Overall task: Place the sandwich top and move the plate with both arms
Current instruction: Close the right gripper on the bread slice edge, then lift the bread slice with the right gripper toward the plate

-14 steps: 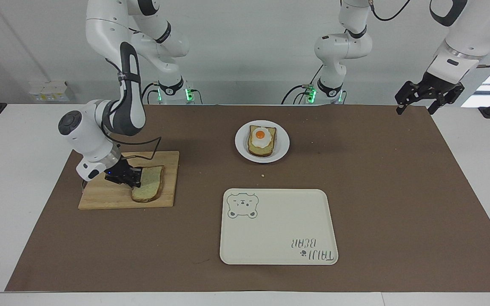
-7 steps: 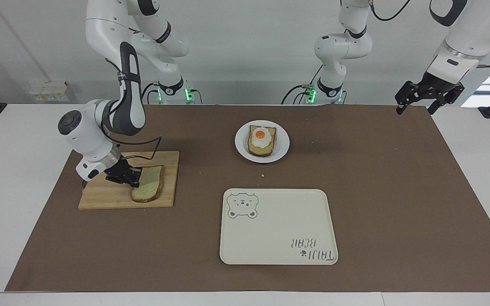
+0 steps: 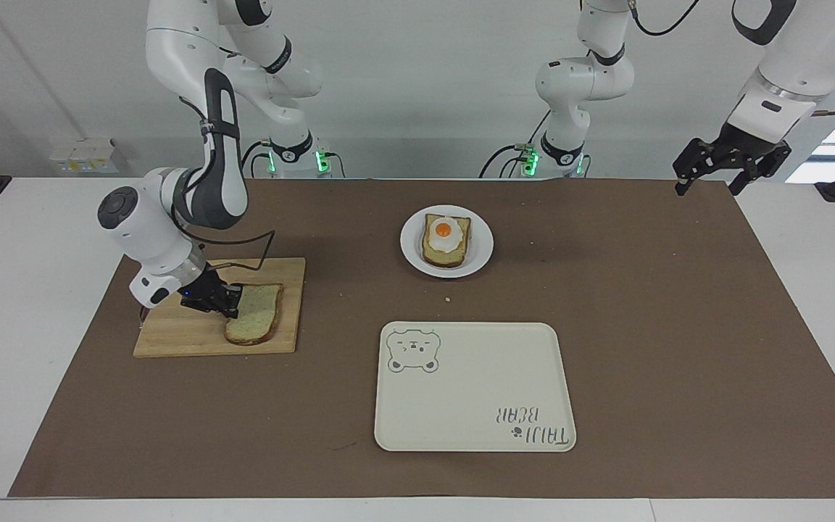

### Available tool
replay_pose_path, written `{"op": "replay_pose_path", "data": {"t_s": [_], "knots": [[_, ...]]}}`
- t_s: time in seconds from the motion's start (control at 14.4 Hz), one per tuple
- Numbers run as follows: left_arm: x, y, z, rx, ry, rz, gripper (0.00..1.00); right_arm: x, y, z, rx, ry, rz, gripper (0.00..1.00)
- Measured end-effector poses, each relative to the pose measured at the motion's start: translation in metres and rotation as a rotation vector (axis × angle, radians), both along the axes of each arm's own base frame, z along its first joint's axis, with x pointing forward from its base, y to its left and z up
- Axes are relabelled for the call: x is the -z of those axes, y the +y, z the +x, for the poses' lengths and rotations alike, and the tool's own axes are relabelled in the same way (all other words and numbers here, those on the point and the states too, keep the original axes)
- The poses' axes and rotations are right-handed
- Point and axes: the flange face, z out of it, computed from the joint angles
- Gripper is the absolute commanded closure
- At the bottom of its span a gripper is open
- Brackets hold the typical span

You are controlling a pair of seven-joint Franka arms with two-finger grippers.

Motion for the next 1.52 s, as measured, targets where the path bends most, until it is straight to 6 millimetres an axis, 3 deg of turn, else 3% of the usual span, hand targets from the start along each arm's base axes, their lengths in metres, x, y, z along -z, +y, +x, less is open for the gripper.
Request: {"op": "replay_pose_path", "data": {"t_s": [0.62, 0.83, 1.18, 1.52], "knots": [[0.0, 0.0, 0.0, 0.0, 0.0, 0.0, 0.0, -0.101, 0.016, -0.011, -0.039, 0.058, 0.091, 1.0], [0.0, 0.0, 0.0, 0.0, 0.0, 0.0, 0.0, -0.122, 0.028, -0.013, -0.056, 0.073, 0.111, 1.0], [0.0, 0.0, 0.0, 0.0, 0.0, 0.0, 0.0, -0.142, 0.085, -0.023, -0.028, 0.118, 0.106, 1.0], [0.0, 0.0, 0.0, 0.0, 0.0, 0.0, 0.0, -0.146, 0.165, -0.031, 0.018, 0.152, 0.082, 1.0]]}}
